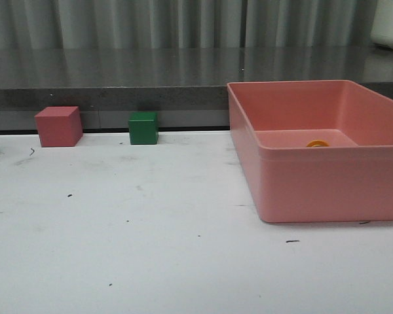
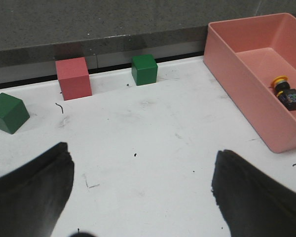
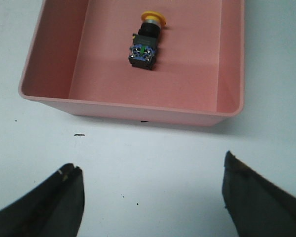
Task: Place and stand button with both arms
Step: 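Lower the right gripper into the pink bin onto the yellow button, then close the right gripper on the button's black body and lift, then carry the button out of the bin toward the left arm's side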
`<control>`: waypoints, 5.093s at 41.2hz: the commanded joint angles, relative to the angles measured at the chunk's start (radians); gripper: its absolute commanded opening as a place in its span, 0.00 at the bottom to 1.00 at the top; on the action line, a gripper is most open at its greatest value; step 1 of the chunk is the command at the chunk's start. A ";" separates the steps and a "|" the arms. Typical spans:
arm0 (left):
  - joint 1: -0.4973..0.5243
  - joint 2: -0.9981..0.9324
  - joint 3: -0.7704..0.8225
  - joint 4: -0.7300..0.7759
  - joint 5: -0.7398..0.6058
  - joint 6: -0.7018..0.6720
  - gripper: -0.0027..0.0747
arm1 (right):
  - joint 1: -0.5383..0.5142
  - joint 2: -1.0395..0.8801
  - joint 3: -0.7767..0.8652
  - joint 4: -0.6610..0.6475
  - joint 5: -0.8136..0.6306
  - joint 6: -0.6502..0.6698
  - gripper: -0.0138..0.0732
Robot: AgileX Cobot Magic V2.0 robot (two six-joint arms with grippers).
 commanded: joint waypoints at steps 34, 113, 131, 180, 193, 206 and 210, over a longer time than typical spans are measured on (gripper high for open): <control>-0.014 0.005 -0.027 0.003 -0.074 -0.003 0.76 | 0.120 0.791 -0.558 -0.127 0.027 0.138 0.84; -0.014 0.005 -0.027 0.003 -0.076 -0.003 0.76 | 0.201 0.906 -0.781 -0.154 0.184 0.268 0.42; -0.014 0.005 -0.027 0.003 -0.076 -0.003 0.76 | 0.543 0.820 -0.788 -0.108 0.165 0.352 0.42; -0.014 0.005 -0.027 0.003 -0.076 -0.003 0.76 | 0.723 1.461 -1.477 -0.167 0.382 0.738 0.43; -0.014 0.005 -0.027 0.003 -0.076 -0.003 0.76 | 0.723 1.460 -1.477 -0.167 0.371 0.738 0.68; -0.014 0.005 -0.027 0.003 -0.076 -0.003 0.76 | 0.723 1.422 -1.481 -0.173 0.384 0.729 0.68; -0.014 0.005 -0.027 0.003 -0.076 -0.003 0.76 | 0.723 1.372 -1.481 -0.185 0.363 0.670 0.68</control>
